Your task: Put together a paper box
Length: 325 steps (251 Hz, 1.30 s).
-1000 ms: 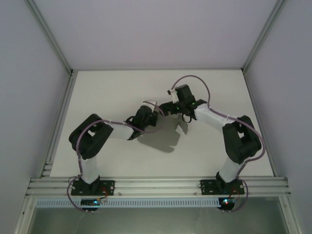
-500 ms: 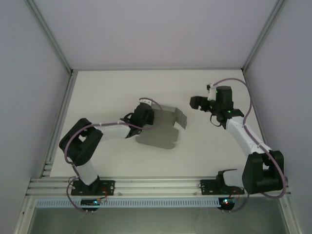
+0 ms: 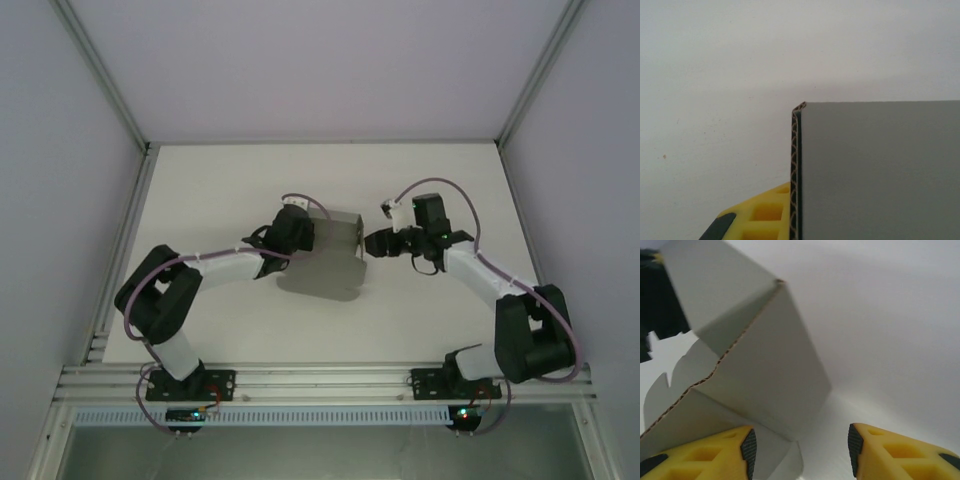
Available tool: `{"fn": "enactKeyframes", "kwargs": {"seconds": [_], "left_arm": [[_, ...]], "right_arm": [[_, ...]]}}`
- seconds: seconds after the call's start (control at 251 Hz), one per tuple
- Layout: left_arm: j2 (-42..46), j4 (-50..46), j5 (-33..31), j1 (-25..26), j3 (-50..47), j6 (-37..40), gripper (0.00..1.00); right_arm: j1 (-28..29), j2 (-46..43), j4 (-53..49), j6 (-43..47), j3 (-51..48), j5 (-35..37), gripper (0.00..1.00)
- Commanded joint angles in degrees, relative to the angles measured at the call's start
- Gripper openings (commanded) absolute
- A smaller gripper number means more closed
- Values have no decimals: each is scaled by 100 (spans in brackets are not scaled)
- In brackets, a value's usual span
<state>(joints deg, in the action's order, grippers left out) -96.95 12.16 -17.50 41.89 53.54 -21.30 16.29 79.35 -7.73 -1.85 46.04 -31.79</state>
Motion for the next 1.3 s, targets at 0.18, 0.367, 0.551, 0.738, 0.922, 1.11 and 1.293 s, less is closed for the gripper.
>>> {"fn": "enactKeyframes", "kwargs": {"seconds": [0.18,0.367,0.551,0.738,0.922,1.11,1.293], "left_arm": [[26,60,238,-23,181,-75,0],[38,75,303,-28,161,-47,0],[-79,111,720,-23,182,46,0],[-218,83,1023,-19,232,-56,0],[-408,-258,711,104,485,-203,0],[-406,-626,434,143,651,-587,0],[-427,-810,220,143,773,-656,0]], "right_arm": [[601,740,72,604,558,140,65],[1007,1011,463,198,674,1914,66],[1339,1292,1277,-501,650,3881,47],[1475,1706,1844,-1048,687,5002,23],[1750,2119,1433,-1626,1065,6285,0],[1752,2708,-388,-2873,1854,7512,0],[1655,2946,-708,-3193,2021,7862,0]]}}
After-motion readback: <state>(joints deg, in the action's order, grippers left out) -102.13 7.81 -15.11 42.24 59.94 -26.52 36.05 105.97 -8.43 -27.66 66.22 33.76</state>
